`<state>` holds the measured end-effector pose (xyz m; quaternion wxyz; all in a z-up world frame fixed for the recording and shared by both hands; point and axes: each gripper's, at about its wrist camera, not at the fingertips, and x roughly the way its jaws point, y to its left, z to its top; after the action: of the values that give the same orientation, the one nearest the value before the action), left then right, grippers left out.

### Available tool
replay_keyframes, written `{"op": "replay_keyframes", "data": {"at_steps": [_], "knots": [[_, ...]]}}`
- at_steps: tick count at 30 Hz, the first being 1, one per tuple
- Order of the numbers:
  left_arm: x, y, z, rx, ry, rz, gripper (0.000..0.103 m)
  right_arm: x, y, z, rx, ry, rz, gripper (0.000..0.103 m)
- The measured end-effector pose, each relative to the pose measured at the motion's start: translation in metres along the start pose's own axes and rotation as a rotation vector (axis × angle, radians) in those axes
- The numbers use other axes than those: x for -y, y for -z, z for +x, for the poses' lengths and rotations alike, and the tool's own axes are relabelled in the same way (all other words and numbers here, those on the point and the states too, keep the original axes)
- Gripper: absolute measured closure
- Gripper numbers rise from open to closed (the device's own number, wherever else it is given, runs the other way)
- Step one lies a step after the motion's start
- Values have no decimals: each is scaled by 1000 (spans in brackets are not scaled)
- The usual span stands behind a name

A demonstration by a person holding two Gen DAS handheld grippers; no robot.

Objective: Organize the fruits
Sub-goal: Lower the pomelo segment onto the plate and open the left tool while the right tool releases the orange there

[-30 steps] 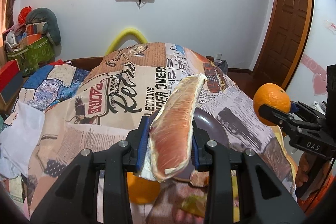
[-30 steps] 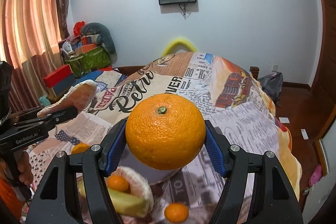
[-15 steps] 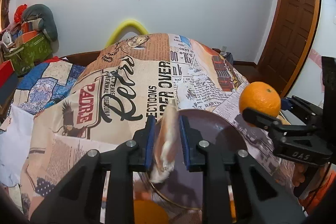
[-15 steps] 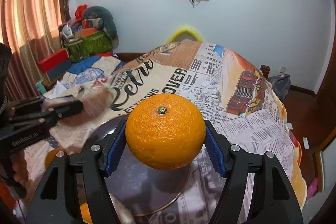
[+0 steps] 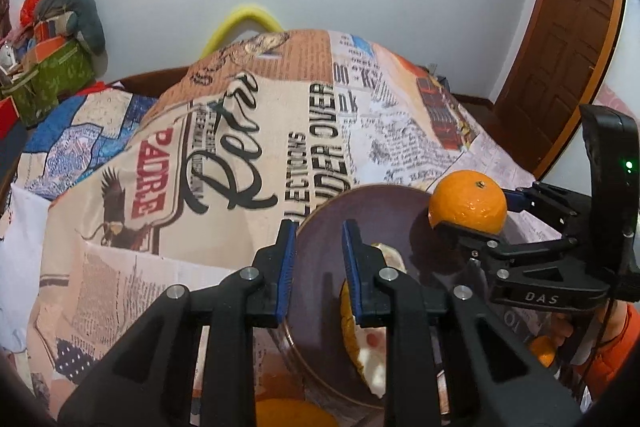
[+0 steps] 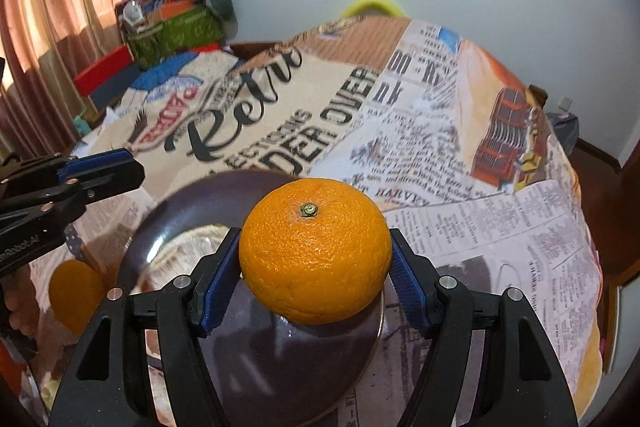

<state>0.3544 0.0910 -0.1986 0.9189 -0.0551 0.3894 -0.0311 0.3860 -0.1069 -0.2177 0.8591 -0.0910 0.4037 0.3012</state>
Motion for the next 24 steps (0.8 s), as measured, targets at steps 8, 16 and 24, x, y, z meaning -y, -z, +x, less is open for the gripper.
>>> {"op": "replay_keyframes", "data": {"at_steps": [8, 16, 24], "knots": [[-3, 7, 0, -23, -9, -7, 59, 4, 5, 13, -80, -6, 3, 35], [-1, 7, -21, -3, -16, 3, 47, -3, -1, -13, 4, 27, -30, 20], [6, 12, -59, 33, -22, 25, 41, -14, -1, -60, 110, 66, -38, 20]]}}
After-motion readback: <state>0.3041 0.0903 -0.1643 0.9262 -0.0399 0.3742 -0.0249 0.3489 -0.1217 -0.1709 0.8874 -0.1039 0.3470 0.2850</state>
